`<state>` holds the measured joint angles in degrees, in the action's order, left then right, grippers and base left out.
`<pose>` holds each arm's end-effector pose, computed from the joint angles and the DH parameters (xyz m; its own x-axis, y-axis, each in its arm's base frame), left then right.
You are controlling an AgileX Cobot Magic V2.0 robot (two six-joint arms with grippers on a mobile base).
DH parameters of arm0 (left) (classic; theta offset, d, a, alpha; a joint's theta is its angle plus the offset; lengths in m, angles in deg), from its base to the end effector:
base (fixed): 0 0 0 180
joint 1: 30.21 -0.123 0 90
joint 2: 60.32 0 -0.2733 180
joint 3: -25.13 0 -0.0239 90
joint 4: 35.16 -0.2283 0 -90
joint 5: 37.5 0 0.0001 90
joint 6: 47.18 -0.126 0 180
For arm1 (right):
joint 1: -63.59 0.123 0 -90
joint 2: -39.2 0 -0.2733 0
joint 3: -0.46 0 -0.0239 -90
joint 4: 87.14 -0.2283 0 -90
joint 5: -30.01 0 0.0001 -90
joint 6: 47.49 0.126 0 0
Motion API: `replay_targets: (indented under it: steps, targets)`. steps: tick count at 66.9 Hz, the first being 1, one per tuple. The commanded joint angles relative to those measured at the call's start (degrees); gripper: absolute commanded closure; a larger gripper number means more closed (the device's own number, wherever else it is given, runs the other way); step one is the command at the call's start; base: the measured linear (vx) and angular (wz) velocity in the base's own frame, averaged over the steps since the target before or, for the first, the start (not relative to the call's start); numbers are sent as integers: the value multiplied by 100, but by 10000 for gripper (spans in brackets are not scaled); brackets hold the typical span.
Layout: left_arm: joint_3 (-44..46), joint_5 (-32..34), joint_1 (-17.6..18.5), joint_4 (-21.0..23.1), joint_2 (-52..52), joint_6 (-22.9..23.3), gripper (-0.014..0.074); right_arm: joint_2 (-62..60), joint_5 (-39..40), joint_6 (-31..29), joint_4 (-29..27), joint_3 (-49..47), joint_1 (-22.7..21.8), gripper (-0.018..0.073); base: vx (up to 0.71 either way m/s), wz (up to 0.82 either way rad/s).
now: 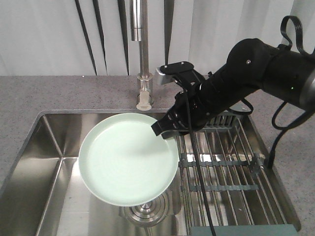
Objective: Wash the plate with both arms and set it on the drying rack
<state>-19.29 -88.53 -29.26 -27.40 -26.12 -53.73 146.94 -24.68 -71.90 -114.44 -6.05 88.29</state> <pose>0.0896 -0.0147 0.2655 -0.6315 0.0391 -0.7744 0.1159 0.9923 -0.0443 0.3123 0.1956 0.2584 -0.7259 -0.4724 -0.5000 -0.6481 0.7132 0.2671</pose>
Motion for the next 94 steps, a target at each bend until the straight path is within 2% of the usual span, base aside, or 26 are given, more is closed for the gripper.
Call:
replay_targets:
  steps: [1, 24, 38, 51, 66, 81, 94]
  targets:
    - [138, 311, -14, 68, 33, 58, 24, -56, 70, 36, -151, -506, -195, 561, 0, 0]
    - [138, 311, -14, 68, 33, 58, 24, -231, -242, 201, -36, -589, -921, 561, 0, 0]
    - [138, 311, -14, 68, 33, 58, 24, -872, 21, 184, -19, 390, -1244, 560, 0, 0]
    - [138, 311, -14, 68, 33, 58, 24, -1479, 191, 184, -31, 1184, -1248, 560, 0, 0]
    - [138, 311, -14, 68, 33, 58, 24, -1970, 228, 195, -122, 1894, -1052, 560, 0, 0]
    - [138, 311, -14, 68, 33, 58, 24, -2105, 349, 356, -122, 2128, -480, 560, 0, 0]
    - [138, 316, -14, 68, 33, 58, 24, -2082, 763, 362, -206, 2128, 73, 560, 0, 0]
